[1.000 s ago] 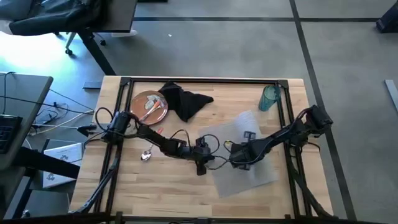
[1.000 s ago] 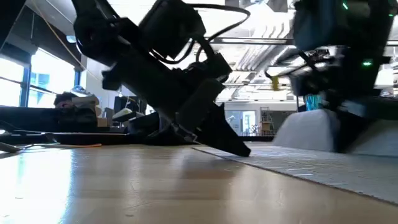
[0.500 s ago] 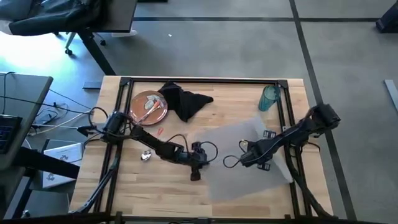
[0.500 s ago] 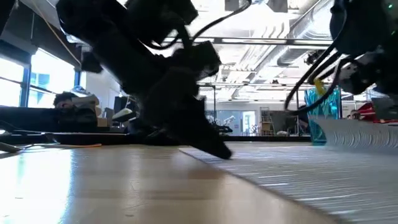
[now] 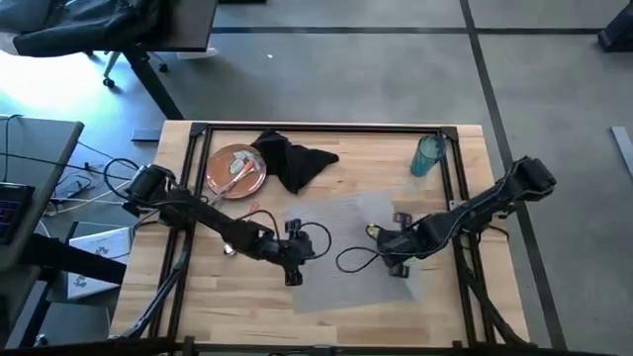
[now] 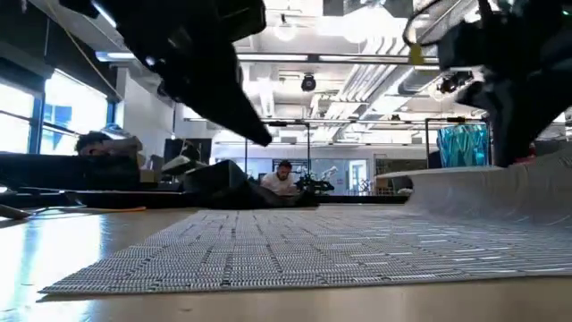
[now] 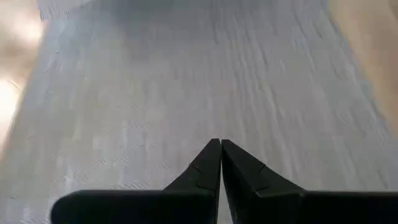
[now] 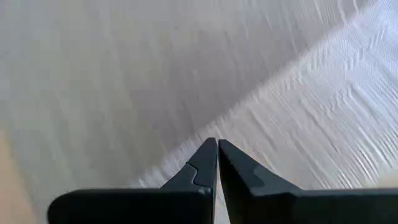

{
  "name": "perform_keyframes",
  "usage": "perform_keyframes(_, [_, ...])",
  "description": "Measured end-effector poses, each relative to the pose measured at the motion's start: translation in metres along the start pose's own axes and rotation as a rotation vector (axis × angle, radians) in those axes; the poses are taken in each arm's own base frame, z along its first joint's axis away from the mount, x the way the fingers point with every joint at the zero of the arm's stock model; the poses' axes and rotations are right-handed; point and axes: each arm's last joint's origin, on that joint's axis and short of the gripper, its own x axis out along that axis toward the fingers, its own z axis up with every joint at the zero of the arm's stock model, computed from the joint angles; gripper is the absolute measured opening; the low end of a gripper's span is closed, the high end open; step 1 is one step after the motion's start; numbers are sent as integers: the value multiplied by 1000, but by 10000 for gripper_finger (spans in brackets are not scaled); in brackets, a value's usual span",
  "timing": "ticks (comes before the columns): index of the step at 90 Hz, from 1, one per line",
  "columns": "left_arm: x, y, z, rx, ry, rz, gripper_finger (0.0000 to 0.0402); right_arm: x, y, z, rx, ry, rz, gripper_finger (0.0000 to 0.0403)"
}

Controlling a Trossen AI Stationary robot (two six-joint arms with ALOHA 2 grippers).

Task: Set table place
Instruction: Prepare the gray placemat

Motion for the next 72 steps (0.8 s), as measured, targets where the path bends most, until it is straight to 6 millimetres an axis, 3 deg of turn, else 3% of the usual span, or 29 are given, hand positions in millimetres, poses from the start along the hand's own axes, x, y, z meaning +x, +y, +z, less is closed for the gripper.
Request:
perform_keyframes(7, [6, -1, -5, -21, 31, 11, 0, -7, -8, -10, 21, 112, -84, 0])
perform_keyframes(22, [38, -4, -31, -20, 133, 30, 0, -22, -24, -39, 147, 412, -280, 0])
perform_keyframes(30, [52, -9, -32, -36, 85, 16, 0, -25, -22, -41, 181, 421, -243, 0])
perform_keyframes(37, [59, -10, -33, -45, 60, -6, 0, -22, -14, -32, 173, 312, -147, 0])
perform_keyframes(49, [58, -8, -39, -58, 137, 4, 0, -12, 4, -16, 99, 103, 34, 0])
perform_keyframes(60, [47, -9, -46, -53, 238, 44, 0, -20, 0, -22, 70, 223, 19, 0])
perform_keyframes(72, [31, -9, -49, -9, 291, 70, 0, -53, -11, -25, 125, 359, -125, 0])
